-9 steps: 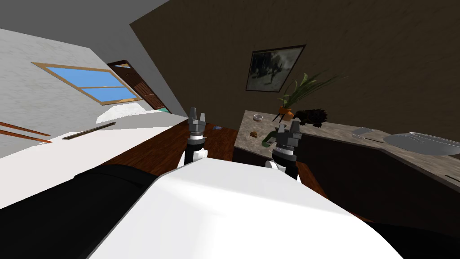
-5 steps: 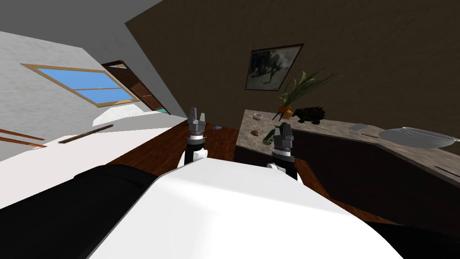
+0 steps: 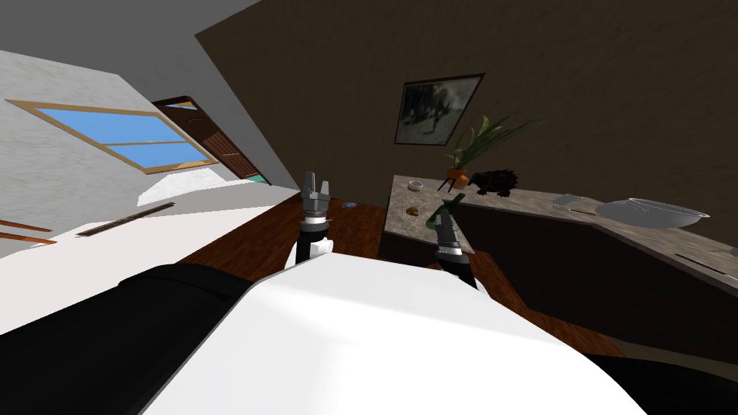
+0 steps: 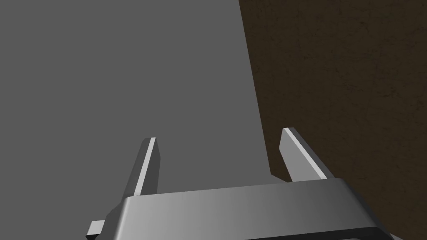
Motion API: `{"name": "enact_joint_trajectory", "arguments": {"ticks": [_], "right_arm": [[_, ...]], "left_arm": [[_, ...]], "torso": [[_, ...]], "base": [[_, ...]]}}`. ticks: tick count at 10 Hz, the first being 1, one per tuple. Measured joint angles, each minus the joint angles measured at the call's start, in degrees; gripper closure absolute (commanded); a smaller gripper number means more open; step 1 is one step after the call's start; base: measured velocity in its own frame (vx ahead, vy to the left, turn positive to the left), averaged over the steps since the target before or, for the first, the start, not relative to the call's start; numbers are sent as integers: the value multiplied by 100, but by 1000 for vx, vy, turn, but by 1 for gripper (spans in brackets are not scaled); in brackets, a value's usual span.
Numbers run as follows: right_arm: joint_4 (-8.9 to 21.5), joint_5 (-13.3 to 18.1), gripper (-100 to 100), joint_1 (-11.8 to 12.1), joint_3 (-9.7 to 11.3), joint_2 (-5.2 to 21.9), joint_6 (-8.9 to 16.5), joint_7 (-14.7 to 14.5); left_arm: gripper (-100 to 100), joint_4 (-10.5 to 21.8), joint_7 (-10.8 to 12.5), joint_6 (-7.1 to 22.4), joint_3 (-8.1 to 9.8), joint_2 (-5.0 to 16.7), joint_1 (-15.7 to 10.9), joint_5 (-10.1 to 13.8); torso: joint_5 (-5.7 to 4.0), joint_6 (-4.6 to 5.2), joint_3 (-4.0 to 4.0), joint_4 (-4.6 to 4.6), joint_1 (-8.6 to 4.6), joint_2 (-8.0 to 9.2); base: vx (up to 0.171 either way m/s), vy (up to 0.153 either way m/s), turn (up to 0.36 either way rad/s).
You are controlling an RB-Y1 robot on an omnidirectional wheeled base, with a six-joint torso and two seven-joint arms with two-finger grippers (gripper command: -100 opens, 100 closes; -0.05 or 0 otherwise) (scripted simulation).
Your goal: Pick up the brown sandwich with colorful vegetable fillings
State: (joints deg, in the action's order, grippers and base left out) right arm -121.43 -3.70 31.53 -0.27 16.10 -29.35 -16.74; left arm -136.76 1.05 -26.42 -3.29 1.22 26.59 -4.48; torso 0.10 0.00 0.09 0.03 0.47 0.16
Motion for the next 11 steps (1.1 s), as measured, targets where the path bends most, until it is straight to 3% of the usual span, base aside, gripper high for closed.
{"name": "enact_joint_trajectory", "arguments": {"ticks": [3,5,10,11], "right_arm": [[378,-6,-100,254,-15,518,-38,-322],[659,9,-100,274,-6,837,50,-551],[1234,93,-100,655,40,1508,52,-1007],[1501,128,-100,714,64,1670,16,-1106]], "left_arm": [[0,0,0,0,0,0,0,0],[0,0,0,0,0,0,0,0],[0,0,0,0,0,0,0,0],[0,0,0,0,0,0,1,0]], "torso": [[2,0,-4,-1,13,-8],[1,-1,-7,-2,2,-13],[1,-2,-9,-2,-4,-16],[0,-1,-11,-4,-5,-20]], "base": [[-17,138,-46],[-14,112,-27],[-3,108,-23],[10,91,-16]]}}
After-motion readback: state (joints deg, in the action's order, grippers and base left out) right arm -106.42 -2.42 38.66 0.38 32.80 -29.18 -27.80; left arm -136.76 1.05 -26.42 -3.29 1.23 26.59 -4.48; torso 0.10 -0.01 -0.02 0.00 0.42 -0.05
